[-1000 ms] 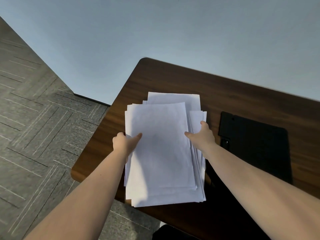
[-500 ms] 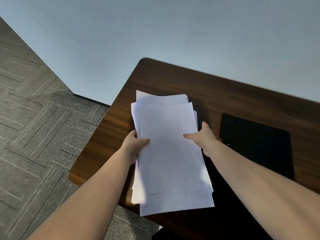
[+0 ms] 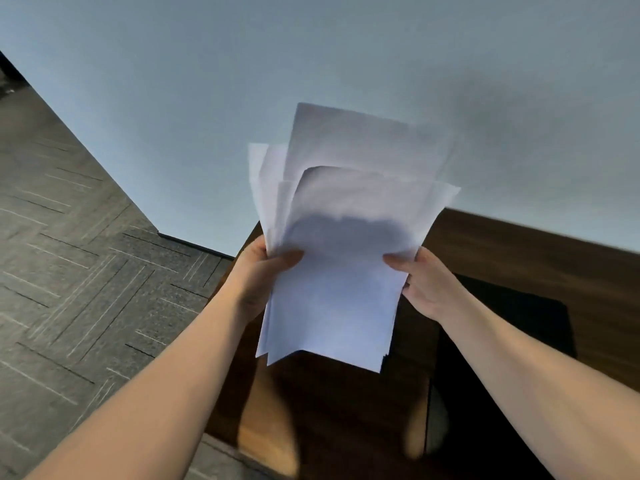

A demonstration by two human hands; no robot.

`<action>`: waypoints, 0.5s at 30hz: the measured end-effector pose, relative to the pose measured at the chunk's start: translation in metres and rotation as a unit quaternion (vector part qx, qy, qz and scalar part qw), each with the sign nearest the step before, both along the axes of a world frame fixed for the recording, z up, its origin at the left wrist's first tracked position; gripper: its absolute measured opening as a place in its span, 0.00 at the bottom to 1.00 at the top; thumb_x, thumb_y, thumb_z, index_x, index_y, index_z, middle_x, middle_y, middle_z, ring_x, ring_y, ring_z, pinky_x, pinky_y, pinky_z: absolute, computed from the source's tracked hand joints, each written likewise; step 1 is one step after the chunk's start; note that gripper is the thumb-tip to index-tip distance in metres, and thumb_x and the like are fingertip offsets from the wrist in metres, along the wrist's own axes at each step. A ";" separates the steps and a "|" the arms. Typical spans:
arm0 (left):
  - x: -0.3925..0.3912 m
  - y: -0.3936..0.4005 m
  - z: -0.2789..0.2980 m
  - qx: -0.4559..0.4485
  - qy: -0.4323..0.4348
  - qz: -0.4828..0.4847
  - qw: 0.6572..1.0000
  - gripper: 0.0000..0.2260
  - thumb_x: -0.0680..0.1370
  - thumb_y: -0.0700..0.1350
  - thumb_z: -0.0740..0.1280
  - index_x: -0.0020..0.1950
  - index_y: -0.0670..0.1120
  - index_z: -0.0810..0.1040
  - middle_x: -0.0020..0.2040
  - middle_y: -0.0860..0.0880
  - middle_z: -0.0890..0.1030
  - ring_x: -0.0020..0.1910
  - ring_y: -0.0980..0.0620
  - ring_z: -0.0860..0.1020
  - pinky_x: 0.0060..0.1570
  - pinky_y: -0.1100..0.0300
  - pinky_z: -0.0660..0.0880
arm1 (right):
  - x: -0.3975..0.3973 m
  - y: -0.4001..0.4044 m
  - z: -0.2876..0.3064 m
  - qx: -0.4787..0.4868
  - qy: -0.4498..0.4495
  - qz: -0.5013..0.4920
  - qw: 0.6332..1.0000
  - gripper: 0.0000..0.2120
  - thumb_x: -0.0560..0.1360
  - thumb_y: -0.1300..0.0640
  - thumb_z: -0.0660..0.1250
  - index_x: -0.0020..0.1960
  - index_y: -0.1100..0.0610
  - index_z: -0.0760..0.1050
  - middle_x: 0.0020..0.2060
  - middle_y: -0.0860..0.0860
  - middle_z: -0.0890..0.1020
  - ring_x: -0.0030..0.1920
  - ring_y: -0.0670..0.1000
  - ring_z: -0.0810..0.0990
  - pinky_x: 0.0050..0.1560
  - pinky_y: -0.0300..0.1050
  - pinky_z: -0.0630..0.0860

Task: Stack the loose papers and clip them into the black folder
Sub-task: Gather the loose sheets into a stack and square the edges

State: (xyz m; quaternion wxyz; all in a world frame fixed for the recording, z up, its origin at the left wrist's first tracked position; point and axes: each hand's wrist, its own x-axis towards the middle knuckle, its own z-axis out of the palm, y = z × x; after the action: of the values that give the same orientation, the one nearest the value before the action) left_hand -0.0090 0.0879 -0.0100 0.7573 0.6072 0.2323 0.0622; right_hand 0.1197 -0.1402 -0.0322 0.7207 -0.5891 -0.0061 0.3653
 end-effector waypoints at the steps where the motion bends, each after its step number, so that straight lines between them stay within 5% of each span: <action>1: 0.002 0.003 0.007 0.007 -0.011 0.000 1.000 0.18 0.70 0.35 0.70 0.60 0.37 0.79 0.55 0.38 0.83 0.51 0.41 0.83 0.54 0.48 0.79 | 0.003 0.000 0.010 0.021 -0.023 0.008 0.999 0.19 0.71 0.65 0.70 0.62 0.59 0.78 0.60 0.56 0.82 0.61 0.59 0.80 0.63 0.55 0.73; 5: 0.012 0.002 0.027 0.054 -0.040 0.057 0.996 0.19 0.64 0.33 0.68 0.55 0.41 0.81 0.55 0.34 0.82 0.57 0.35 0.80 0.60 0.40 0.75 | 0.008 0.005 0.044 0.061 -0.076 -0.003 0.995 0.22 0.71 0.69 0.69 0.64 0.61 0.75 0.60 0.58 0.81 0.60 0.58 0.81 0.61 0.52 0.75; 8: 0.015 -0.004 0.037 0.064 -0.042 0.090 0.993 0.15 0.63 0.34 0.67 0.48 0.42 0.81 0.46 0.37 0.81 0.49 0.38 0.81 0.53 0.44 0.76 | 0.004 0.011 0.058 0.062 -0.120 -0.004 0.991 0.26 0.68 0.64 0.74 0.65 0.59 0.75 0.60 0.57 0.82 0.60 0.57 0.80 0.62 0.52 0.75; 10: 0.015 -0.004 0.039 0.060 -0.041 0.081 0.994 0.18 0.62 0.36 0.68 0.52 0.39 0.80 0.49 0.35 0.82 0.51 0.37 0.81 0.53 0.43 0.77 | 0.001 0.011 0.061 0.047 -0.137 0.004 0.990 0.29 0.65 0.59 0.77 0.65 0.59 0.75 0.60 0.57 0.82 0.61 0.57 0.80 0.63 0.54 0.74; 15: 0.005 -0.003 0.028 0.079 -0.035 0.072 0.994 0.22 0.65 0.44 0.75 0.59 0.48 0.80 0.55 0.42 0.85 0.56 0.41 0.82 0.59 0.43 0.77 | -0.006 0.005 0.050 -0.033 -0.150 0.004 0.988 0.19 0.68 0.60 0.75 0.59 0.55 0.79 0.55 0.51 0.85 0.58 0.52 0.81 0.65 0.52 0.73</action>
State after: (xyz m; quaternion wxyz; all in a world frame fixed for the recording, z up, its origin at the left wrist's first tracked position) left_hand -0.0044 0.0846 0.0175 0.7079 0.6447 0.2431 0.1554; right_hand 0.1135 -0.1357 0.0182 0.6904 -0.6606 -0.1041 0.2760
